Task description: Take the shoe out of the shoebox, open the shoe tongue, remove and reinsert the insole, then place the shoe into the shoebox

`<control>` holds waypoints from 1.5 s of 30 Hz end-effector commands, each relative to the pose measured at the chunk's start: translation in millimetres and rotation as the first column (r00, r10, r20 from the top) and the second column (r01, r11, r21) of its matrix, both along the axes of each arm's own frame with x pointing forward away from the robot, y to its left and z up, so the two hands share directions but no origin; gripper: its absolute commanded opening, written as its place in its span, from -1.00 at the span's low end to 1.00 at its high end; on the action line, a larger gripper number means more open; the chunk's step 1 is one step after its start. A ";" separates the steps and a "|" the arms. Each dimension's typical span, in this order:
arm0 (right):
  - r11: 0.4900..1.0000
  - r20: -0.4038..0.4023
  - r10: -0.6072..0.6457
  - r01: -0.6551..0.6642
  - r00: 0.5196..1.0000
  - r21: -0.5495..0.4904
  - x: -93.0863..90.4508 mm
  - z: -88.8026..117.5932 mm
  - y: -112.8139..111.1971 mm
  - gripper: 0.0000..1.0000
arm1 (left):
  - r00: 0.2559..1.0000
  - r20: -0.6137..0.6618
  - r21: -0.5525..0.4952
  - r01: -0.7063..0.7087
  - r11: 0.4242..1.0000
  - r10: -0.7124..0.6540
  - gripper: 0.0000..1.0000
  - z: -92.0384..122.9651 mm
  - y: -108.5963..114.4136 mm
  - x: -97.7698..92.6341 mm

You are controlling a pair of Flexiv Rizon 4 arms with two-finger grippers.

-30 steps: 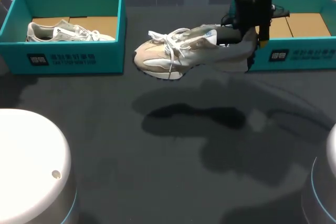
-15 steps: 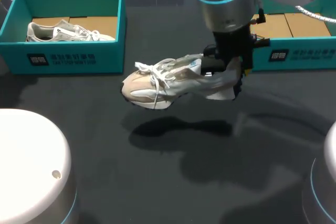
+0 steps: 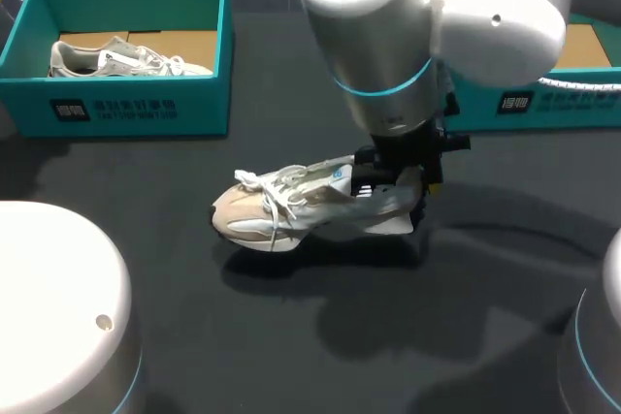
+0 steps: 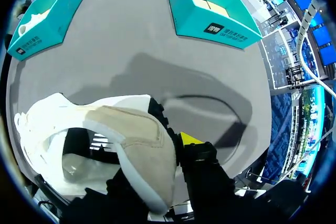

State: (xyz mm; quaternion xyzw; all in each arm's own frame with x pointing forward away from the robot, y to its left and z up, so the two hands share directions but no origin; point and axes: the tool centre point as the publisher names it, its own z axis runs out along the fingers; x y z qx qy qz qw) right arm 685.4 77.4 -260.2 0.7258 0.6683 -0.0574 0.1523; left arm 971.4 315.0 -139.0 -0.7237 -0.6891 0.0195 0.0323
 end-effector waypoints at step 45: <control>0.997 -0.105 0.023 -0.015 0.994 0.077 -3.5 -113.1 -41.3 -1.00 | 1.000 0.000 0.002 0.001 1.000 -0.001 1.00 0.2 0.2 -0.2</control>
